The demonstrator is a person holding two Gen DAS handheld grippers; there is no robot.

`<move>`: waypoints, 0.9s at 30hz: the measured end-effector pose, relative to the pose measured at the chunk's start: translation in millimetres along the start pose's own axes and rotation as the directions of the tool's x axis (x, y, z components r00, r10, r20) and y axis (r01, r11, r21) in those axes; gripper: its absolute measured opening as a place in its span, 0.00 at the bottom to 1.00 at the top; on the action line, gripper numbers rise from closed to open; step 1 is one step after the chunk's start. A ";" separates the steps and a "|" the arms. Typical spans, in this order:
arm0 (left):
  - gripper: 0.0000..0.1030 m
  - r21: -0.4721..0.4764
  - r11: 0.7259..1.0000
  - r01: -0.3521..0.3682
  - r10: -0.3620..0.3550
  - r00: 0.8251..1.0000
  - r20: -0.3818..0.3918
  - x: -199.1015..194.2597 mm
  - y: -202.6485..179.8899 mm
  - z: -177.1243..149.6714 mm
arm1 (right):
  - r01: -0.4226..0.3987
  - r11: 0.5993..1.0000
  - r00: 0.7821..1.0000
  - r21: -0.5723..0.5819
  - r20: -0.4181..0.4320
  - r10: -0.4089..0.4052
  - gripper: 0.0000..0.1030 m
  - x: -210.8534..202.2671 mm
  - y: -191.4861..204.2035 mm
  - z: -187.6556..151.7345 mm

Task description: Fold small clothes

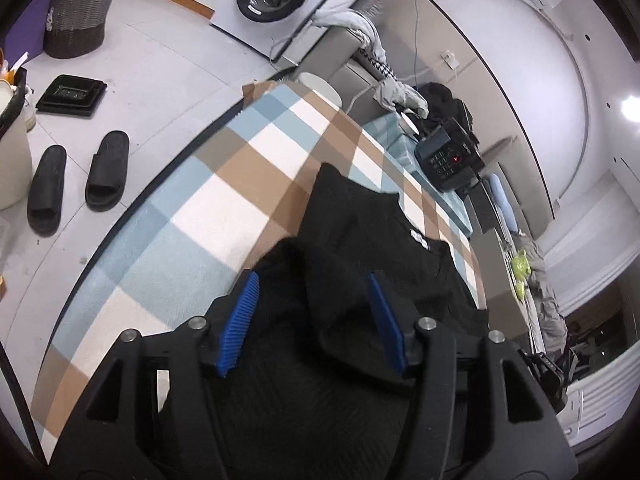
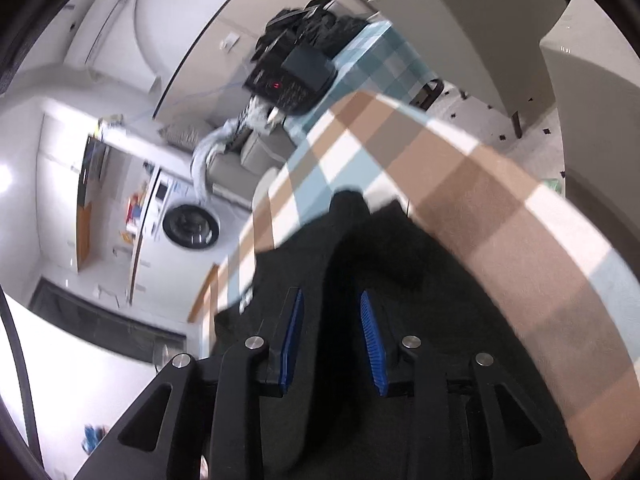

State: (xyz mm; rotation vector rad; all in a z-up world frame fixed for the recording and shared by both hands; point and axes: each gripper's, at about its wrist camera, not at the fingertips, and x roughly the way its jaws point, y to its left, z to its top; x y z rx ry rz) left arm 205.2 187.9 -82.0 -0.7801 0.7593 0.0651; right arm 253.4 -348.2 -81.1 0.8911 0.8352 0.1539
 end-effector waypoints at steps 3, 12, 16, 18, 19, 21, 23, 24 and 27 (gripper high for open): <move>0.51 0.025 1.000 -0.002 0.002 0.999 -0.033 3.9 -4.1 -9.4 | -0.017 0.999 0.998 -0.034 -0.053 0.015 0.34 0.8 2.9 -21.8; 0.19 0.098 0.995 -0.018 0.019 1.000 -0.004 28.8 -31.0 -22.9 | -0.029 0.992 0.992 -0.122 -0.128 0.014 0.34 4.7 16.5 -62.3; 0.01 0.091 0.996 0.014 -0.017 0.999 0.039 26.9 -37.4 -8.2 | -0.026 0.990 0.993 -0.138 -0.118 0.010 0.34 -0.1 17.8 -65.0; 0.01 0.106 0.994 0.034 -0.042 0.996 0.073 22.0 -45.2 2.7 | -0.032 0.989 0.992 -0.144 -0.122 0.014 0.34 0.4 18.3 -63.4; 0.01 0.110 0.993 0.039 -0.049 0.995 0.092 19.9 -48.5 8.6 | -0.028 0.989 0.992 -0.146 -0.126 0.010 0.34 1.9 18.7 -61.8; 0.01 0.105 0.993 0.048 -0.062 0.990 0.129 18.2 -52.9 21.8 | -0.032 0.989 0.991 -0.147 -0.133 0.013 0.34 4.7 19.1 -58.4; 0.01 0.079 0.996 0.045 -0.057 0.987 0.149 21.1 -52.5 36.2 | -0.032 0.990 0.992 -0.140 -0.129 0.014 0.34 7.6 20.0 -53.3; 0.01 0.049 0.998 0.041 -0.048 0.986 0.160 25.8 -48.6 44.7 | -0.034 0.990 0.992 -0.135 -0.124 0.018 0.34 8.2 20.6 -50.7; 0.09 -0.051 0.998 0.021 -0.014 0.991 0.134 45.9 -30.3 63.7 | -0.024 0.993 0.997 -0.118 -0.071 0.016 0.34 4.6 22.4 -39.5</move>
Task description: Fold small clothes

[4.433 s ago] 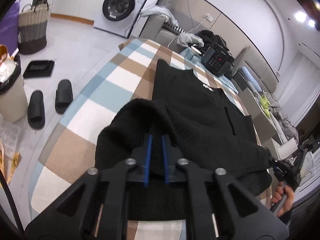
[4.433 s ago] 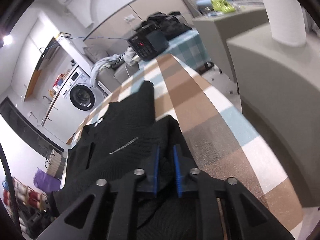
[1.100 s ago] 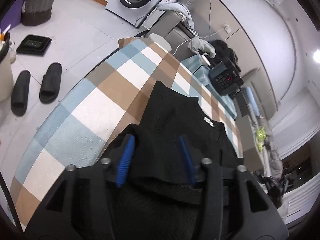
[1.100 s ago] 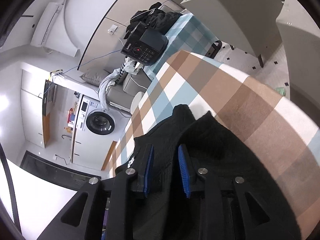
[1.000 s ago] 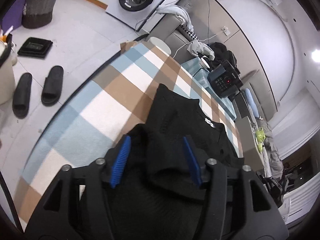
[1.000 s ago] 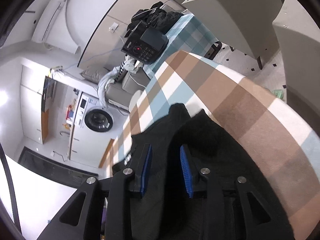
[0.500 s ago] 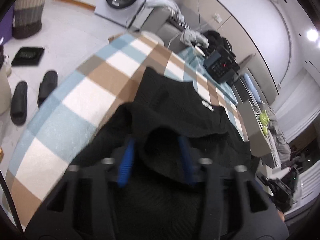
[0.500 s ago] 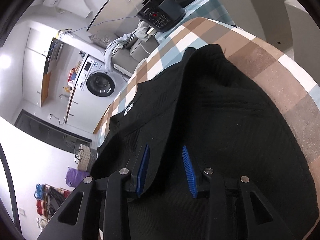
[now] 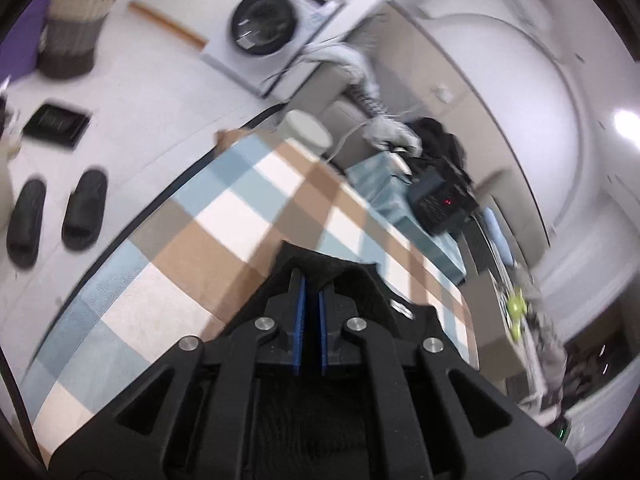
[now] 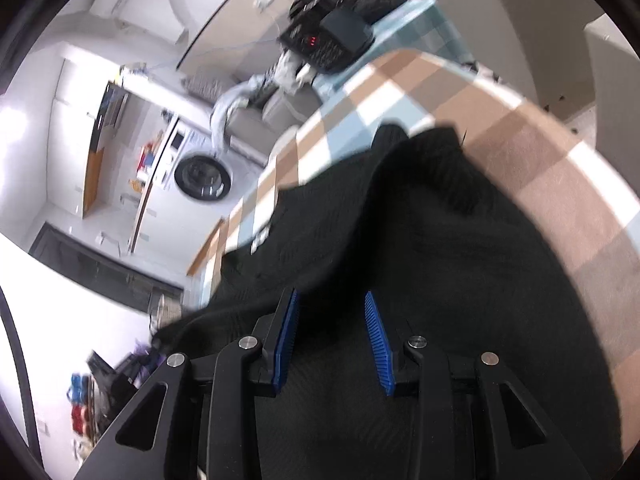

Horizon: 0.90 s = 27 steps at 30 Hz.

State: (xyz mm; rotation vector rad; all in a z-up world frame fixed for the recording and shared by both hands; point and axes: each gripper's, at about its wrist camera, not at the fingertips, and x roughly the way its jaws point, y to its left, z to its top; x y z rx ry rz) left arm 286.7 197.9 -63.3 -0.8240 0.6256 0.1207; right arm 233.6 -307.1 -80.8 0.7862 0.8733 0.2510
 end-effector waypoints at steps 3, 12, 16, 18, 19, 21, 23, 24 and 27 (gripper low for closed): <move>0.37 -0.010 0.999 -0.044 0.044 0.999 -0.025 12.3 13.7 4.3 | 0.050 0.999 0.997 -0.013 0.060 -0.049 0.34 -8.6 0.8 11.4; 0.53 0.138 0.985 -0.101 0.118 0.985 -0.124 29.1 12.6 -12.1 | 0.126 0.982 0.983 0.143 0.119 -0.143 0.34 -10.1 -43.2 52.7; 0.53 0.218 0.966 -0.135 0.171 0.973 -0.154 47.1 4.3 -21.0 | 0.172 0.981 0.980 0.092 0.084 -0.180 0.42 2.7 -41.0 61.1; 0.53 0.244 0.958 -0.151 0.193 0.968 -0.160 55.5 1.9 -24.2 | 0.203 0.978 0.976 0.046 0.074 -0.206 0.50 9.9 -36.0 61.6; 0.53 0.255 0.954 -0.156 0.201 0.966 -0.162 58.5 0.5 -24.9 | 0.227 0.974 0.972 0.020 0.060 -0.227 0.57 14.6 -33.8 61.9; 0.53 0.285 0.944 -0.165 0.216 0.963 -0.159 64.4 -2.4 -27.7 | 0.260 0.965 0.965 -0.019 0.047 -0.259 0.61 21.7 -31.9 61.6; 0.45 0.320 0.931 -0.177 0.233 0.961 -0.146 69.2 -5.4 -30.1 | 0.292 0.955 0.956 -0.061 0.025 -0.291 0.61 30.3 -30.9 61.1; 0.40 0.331 0.924 -0.189 0.246 0.959 -0.140 71.4 -5.9 -30.0 | 0.305 0.949 0.952 -0.080 0.019 -0.305 0.61 33.8 -30.9 61.8; 0.16 0.321 0.930 -0.181 0.238 0.960 -0.147 78.2 -1.9 -27.9 | 0.327 0.937 0.945 -0.122 0.031 -0.326 0.60 40.4 -32.4 62.8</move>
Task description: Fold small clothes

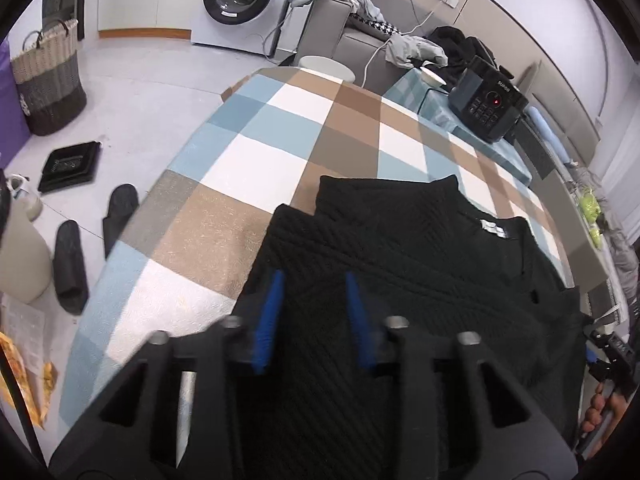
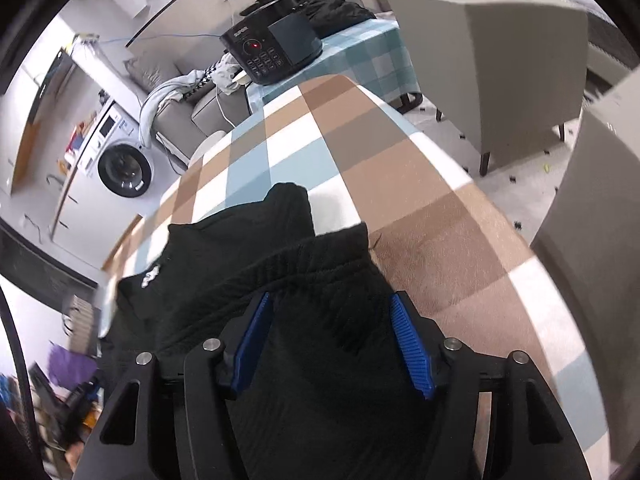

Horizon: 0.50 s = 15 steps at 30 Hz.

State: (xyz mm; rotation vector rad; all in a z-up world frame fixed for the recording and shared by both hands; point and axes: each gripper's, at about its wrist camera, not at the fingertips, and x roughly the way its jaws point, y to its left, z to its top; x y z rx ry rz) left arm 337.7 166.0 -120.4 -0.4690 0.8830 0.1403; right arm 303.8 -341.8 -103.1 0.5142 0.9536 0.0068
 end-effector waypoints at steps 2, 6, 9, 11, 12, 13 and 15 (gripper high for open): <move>0.04 -0.004 1.000 0.010 -0.010 1.000 0.006 0.4 1.4 1.5 | -0.002 0.999 1.000 -0.035 0.010 0.002 0.42 2.9 -2.1 2.9; 0.00 0.011 1.000 0.024 -0.024 0.999 0.024 -3.2 1.0 3.7 | -0.063 0.996 0.998 -0.057 0.015 0.064 0.10 4.9 -4.9 8.1; 0.00 0.002 0.999 0.032 -0.032 0.998 0.047 -9.5 3.4 5.7 | -0.093 0.992 0.994 -0.090 0.051 0.098 0.06 -4.0 0.4 8.1; 0.00 -0.010 0.999 0.043 -0.042 0.996 0.073 -17.4 5.3 6.4 | -0.138 0.985 0.986 -0.105 0.083 0.147 0.06 -14.5 3.9 7.5; 0.00 -0.018 0.999 0.051 -0.049 0.995 0.092 -23.9 6.8 7.3 | -0.167 0.980 0.979 -0.107 0.103 0.178 0.06 -21.6 4.8 7.9; 0.00 -0.023 0.998 0.063 -0.060 0.992 0.112 -30.8 7.9 8.2 | -0.188 0.976 0.973 -0.107 0.119 0.200 0.06 -27.6 6.7 8.3; 0.00 -0.029 0.997 0.075 -0.070 0.986 0.154 -45.3 9.8 10.5 | -0.222 0.969 0.959 -0.106 0.156 0.237 0.06 -39.8 8.9 10.2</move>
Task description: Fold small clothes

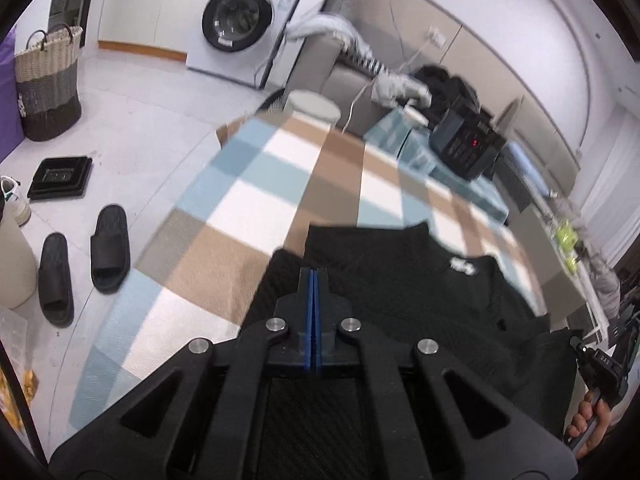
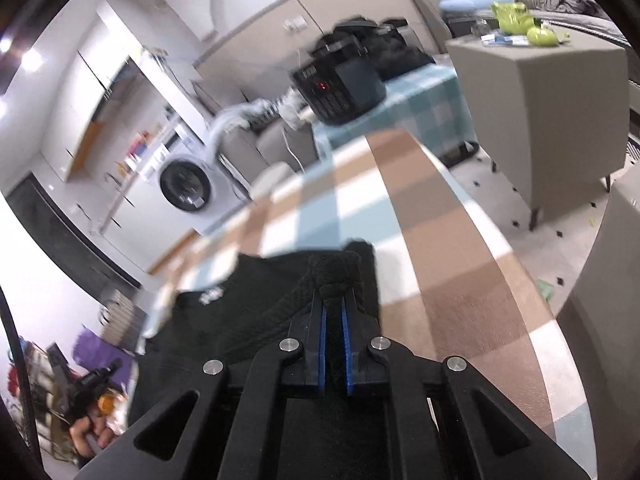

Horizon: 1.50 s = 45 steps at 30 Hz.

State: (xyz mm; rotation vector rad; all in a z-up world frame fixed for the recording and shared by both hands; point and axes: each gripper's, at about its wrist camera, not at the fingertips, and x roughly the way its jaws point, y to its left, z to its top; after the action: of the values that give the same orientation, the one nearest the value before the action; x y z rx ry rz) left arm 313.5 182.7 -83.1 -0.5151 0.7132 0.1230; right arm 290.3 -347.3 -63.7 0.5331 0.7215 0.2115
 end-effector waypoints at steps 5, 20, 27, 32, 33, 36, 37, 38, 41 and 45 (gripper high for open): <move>0.01 -0.006 1.000 -0.014 0.014 1.000 0.006 -10.6 5.6 6.4 | 0.032 0.999 0.999 -0.007 -0.009 -0.032 0.06 -2.3 7.3 4.6; 0.47 0.016 0.999 -0.051 0.053 0.986 -0.155 55.0 1.7 -6.5 | 0.044 0.999 0.998 0.007 -0.051 -0.044 0.06 8.2 2.6 -4.3; 0.09 0.069 0.997 0.028 -0.022 0.996 -0.092 39.5 -14.4 -5.4 | 0.054 0.998 0.998 0.025 -0.029 -0.054 0.06 5.9 0.6 -5.4; 0.06 0.054 0.997 0.060 -0.060 0.998 -0.005 0.7 -19.5 4.2 | 0.037 0.999 0.998 0.023 0.043 -0.038 0.06 -12.4 8.5 0.2; 0.06 0.056 0.996 0.063 -0.064 0.998 0.009 -6.7 -21.8 6.6 | 0.038 0.999 0.998 0.022 0.058 -0.040 0.06 -16.0 11.4 2.5; 0.06 0.051 0.996 0.071 -0.072 0.997 0.028 -22.1 -23.4 12.1 | 0.029 0.999 0.995 0.021 0.100 -0.031 0.06 -25.3 19.8 10.8; 0.06 0.051 0.996 0.072 -0.073 0.997 0.033 -24.9 -23.2 12.9 | 0.026 0.999 0.994 0.020 0.107 -0.028 0.06 -26.2 22.5 13.5; 0.06 0.052 0.997 0.065 -0.067 0.997 0.039 -26.4 -22.1 13.4 | 0.029 0.999 0.994 0.020 0.108 -0.031 0.06 -25.1 24.3 15.9; 0.06 0.021 0.998 0.051 -0.052 0.998 0.043 -26.3 -14.3 14.9 | 0.042 0.998 0.994 0.041 0.103 -0.046 0.06 -15.6 26.4 23.8; 0.06 -0.024 0.999 0.039 -0.038 0.998 0.046 -15.1 -6.8 22.5 | 0.062 0.994 0.993 0.093 0.097 -0.071 0.06 10.3 29.8 41.3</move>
State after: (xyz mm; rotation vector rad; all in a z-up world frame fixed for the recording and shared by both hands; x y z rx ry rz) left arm 317.4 188.8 -56.2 -0.5481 0.6580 0.1070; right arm 325.7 -334.4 -27.9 0.6000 0.6520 0.0901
